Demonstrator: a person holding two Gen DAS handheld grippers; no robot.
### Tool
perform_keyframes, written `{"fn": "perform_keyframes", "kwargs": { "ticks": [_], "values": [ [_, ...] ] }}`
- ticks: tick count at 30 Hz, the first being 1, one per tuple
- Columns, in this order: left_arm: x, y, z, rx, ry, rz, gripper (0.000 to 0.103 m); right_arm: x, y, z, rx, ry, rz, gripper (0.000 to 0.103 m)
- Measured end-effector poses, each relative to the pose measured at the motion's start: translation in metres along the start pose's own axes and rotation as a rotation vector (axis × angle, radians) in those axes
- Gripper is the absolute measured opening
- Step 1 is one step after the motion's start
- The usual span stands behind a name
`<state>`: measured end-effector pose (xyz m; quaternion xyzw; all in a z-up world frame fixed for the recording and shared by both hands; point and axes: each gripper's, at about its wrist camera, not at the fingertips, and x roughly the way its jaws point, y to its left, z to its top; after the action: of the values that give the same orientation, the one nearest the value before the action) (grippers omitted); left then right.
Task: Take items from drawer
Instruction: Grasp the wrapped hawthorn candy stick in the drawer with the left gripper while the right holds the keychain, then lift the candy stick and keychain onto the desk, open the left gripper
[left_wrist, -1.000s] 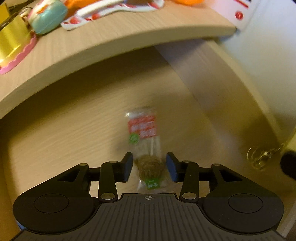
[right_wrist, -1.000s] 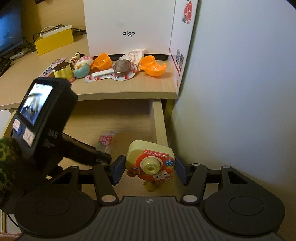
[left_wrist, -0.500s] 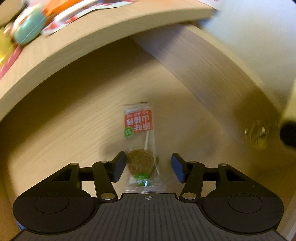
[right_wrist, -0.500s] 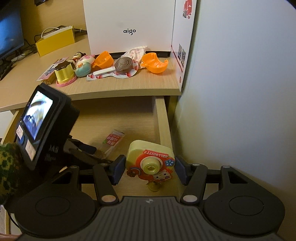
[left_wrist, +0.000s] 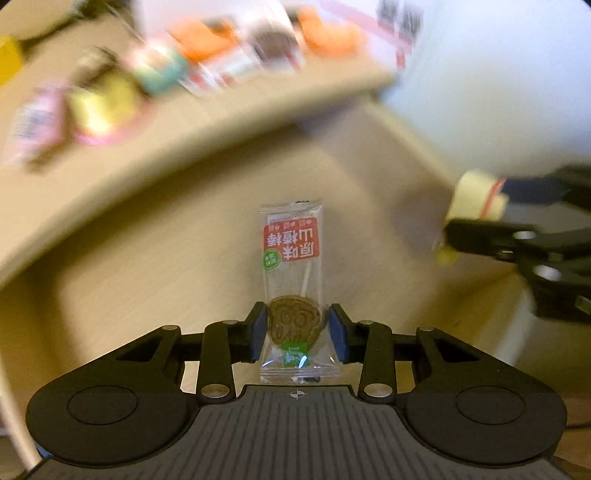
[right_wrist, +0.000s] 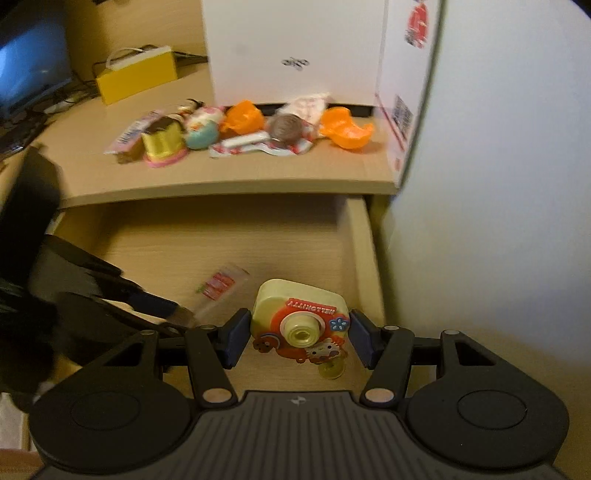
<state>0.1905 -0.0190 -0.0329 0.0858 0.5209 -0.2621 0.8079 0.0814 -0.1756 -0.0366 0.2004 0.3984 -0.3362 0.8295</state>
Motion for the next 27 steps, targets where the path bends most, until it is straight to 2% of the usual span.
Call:
{"fn": "perform_keyframes", "kwargs": {
  "ticks": [3, 5, 7, 10, 13, 17, 21, 23, 27],
  "values": [
    [-0.059, 0.024, 0.007, -0.052, -0.153, 0.025, 0.040, -0.014, 0.001, 0.018, 0.020, -0.042, 0.042, 0.058],
    [-0.099, 0.043, 0.016, -0.087, -0.274, 0.072, 0.040, -0.027, 0.002, 0.040, 0.034, -0.097, 0.060, 0.058],
    [-0.121, 0.058, 0.033, -0.127, -0.382, 0.128, 0.040, -0.043, 0.004, 0.070, 0.031, -0.173, 0.074, 0.058],
    [-0.135, 0.088, 0.051, -0.173, -0.474, 0.213, 0.040, -0.059, 0.012, 0.114, 0.004, -0.267, 0.085, 0.058],
    [-0.109, 0.127, 0.066, -0.250, -0.479, 0.219, 0.040, -0.054, 0.022, 0.150, -0.019, -0.304, 0.088, 0.058],
    [-0.066, 0.168, 0.058, -0.318, -0.390, 0.275, 0.041, -0.030, 0.034, 0.172, -0.047, -0.270, 0.102, 0.058],
    [-0.032, 0.182, 0.050, -0.324, -0.267, 0.308, 0.044, -0.005, 0.039, 0.170, -0.085, -0.215, 0.083, 0.058],
    [-0.030, 0.179, 0.046, -0.319, -0.282, 0.326, 0.044, 0.007, 0.038, 0.169, -0.080, -0.187, 0.071, 0.058],
    [-0.030, 0.181, 0.046, -0.345, -0.278, 0.302, 0.044, 0.024, 0.034, 0.168, -0.061, -0.149, 0.060, 0.058]
  ]
}}
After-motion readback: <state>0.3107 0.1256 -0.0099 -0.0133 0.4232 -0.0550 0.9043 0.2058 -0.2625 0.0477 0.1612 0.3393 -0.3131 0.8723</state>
